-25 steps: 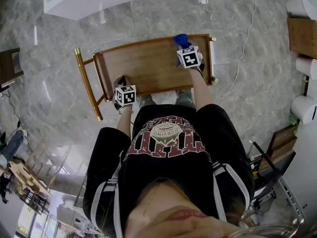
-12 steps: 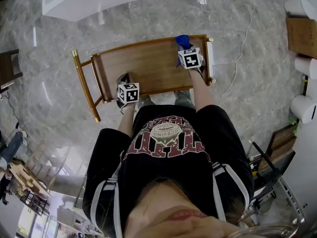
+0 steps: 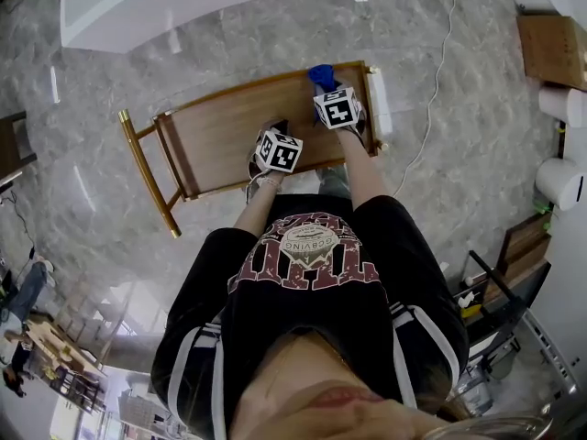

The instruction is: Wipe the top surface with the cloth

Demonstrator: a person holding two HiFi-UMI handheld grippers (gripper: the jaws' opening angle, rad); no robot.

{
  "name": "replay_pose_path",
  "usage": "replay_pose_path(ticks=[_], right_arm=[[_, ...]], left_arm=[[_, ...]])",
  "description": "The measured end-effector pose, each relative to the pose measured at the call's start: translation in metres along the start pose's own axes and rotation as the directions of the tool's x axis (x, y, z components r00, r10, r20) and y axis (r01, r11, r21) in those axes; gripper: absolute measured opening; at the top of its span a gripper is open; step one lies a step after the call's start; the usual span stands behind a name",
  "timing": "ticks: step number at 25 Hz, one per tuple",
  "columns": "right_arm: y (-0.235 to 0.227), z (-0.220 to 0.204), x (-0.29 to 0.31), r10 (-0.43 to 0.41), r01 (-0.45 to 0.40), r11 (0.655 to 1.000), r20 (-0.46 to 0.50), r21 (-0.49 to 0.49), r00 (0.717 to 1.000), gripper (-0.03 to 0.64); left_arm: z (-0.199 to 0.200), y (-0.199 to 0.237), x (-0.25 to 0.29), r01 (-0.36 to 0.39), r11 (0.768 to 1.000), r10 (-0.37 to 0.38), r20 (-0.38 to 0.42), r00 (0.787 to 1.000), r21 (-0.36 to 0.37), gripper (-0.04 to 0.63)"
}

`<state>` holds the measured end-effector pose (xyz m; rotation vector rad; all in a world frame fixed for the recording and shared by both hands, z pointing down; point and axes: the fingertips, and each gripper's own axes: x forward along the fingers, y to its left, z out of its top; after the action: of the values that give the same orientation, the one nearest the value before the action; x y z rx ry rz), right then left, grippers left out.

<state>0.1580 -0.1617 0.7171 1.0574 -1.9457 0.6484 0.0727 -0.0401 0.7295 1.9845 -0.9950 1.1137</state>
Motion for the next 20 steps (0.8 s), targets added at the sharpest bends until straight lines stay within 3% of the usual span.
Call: replay_pose_path(ticks=[3, 8, 16, 20], right_arm=[[-0.009, -0.004, -0.003, -0.006, 0.006, 1.0, -0.007, 0.019, 1.0, 0.057], [-0.031, -0.015, -0.008, -0.041, 0.042, 0.998, -0.019, 0.053, 0.999, 0.057], [-0.063, -0.026, -0.017, -0.1, 0.103, 0.992, -0.032, 0.079, 0.994, 0.057], [-0.073, -0.025, -0.024, -0.117, 0.118, 0.992, -0.033, 0.043, 0.993, 0.057]], left_arm=[[0.001, 0.0, -0.001, -0.001, 1.0, 0.002, 0.042, 0.999, -0.005, 0.046], [0.002, 0.001, 0.0, 0.017, 0.999, -0.016, 0.032, 0.999, -0.041, 0.046], [0.001, 0.002, 0.0, 0.015, 1.0, -0.014, 0.038, 0.999, -0.021, 0.046], [0.0, 0.001, -0.001, 0.012, 1.0, -0.011, 0.042, 0.999, -0.021, 0.046]])
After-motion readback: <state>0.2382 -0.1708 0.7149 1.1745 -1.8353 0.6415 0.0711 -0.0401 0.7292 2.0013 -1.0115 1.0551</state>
